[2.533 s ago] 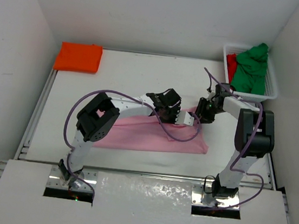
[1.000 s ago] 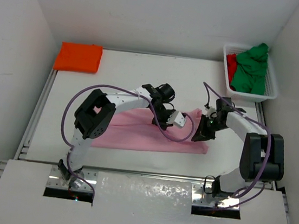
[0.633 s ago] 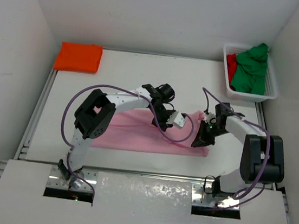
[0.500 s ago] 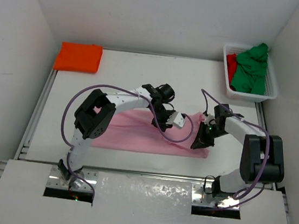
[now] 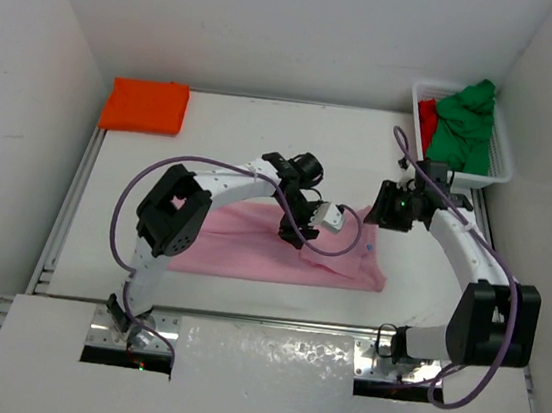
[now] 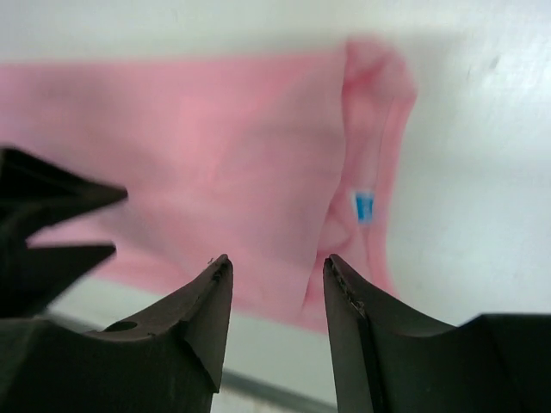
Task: Fold and stack the t-shirts
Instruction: Fold the other side of the tshirt into a rectangle
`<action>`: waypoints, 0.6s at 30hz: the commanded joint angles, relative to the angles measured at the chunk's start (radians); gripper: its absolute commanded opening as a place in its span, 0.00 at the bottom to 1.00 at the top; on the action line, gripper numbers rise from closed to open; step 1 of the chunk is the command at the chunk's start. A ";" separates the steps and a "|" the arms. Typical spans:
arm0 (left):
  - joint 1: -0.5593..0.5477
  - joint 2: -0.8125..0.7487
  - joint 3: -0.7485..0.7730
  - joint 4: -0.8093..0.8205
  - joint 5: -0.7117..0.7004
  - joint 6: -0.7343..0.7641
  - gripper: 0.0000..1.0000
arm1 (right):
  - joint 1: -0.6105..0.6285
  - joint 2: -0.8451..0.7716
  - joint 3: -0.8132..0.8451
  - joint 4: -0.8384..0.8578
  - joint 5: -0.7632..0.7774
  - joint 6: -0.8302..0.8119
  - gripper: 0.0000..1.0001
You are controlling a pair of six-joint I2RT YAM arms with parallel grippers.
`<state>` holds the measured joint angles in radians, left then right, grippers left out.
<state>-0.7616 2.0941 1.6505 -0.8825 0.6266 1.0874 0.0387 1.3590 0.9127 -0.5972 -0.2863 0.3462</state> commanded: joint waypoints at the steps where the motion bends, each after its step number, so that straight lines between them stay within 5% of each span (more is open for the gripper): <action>1: -0.022 -0.059 -0.030 0.109 0.010 -0.132 0.51 | -0.005 0.110 0.035 0.148 0.078 0.031 0.45; 10: -0.074 -0.094 -0.193 0.290 -0.125 -0.208 0.54 | -0.005 0.348 0.144 0.281 0.089 0.027 0.44; 16: -0.085 -0.085 -0.250 0.382 -0.149 -0.259 0.52 | -0.006 0.393 0.107 0.352 0.038 0.080 0.34; 18: -0.085 -0.083 -0.255 0.384 -0.153 -0.256 0.47 | -0.005 0.408 0.095 0.364 0.021 0.092 0.21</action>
<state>-0.8375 2.0556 1.4132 -0.5617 0.4866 0.8574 0.0349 1.7428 1.0084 -0.3046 -0.2272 0.4038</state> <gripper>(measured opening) 0.491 0.240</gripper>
